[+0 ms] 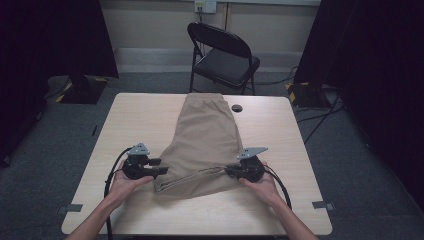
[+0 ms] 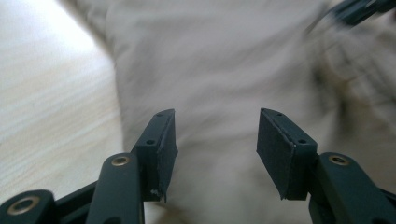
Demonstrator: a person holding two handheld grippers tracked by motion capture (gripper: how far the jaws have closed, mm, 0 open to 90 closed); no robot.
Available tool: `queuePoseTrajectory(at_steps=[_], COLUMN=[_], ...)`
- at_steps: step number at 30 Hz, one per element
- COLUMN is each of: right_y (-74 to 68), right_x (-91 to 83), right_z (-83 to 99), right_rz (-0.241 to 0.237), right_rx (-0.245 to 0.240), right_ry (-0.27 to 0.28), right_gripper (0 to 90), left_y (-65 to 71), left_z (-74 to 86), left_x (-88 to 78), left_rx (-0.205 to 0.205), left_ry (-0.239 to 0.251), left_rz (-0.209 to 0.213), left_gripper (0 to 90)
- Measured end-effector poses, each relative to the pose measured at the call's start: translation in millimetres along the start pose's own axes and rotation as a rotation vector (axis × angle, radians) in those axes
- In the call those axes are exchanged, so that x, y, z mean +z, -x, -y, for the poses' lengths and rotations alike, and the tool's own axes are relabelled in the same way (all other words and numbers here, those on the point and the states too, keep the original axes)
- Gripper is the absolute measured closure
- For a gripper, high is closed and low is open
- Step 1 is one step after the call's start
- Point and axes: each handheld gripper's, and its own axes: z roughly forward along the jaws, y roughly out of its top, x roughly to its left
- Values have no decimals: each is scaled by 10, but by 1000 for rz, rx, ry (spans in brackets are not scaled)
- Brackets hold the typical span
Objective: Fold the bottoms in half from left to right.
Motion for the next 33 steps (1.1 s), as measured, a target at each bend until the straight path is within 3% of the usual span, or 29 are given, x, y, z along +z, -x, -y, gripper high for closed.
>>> queuePoseTrajectory(at_steps=[5,11,16,20,24,27,33], right_y=[-6,-6,-7,-6,-9,-3,38], right_x=[5,9,14,19,15,0,-32], right_z=[-2,-3,-1,-2,-3,-4,9], right_rz=[4,4,6,8,11,16,31], right_rx=[-3,-4,-3,-4,-2,-2,15], right_ry=[-1,-1,-1,-2,0,1,9], right_gripper=[860,860,860,860,859,859,859], left_y=[171,342,438,494,521,520,504], left_z=[-48,-36,-11,21,71,87,113], left_x=[-146,-202,-245,-191,-91,-90,-76], left_rx=[6,10,27,51,69,73,102], left_ry=[47,48,45,2,-76,-77,-107], left_rz=[66,138,169,178,181,151,163], left_gripper=[416,359,329,329,331,389,590])
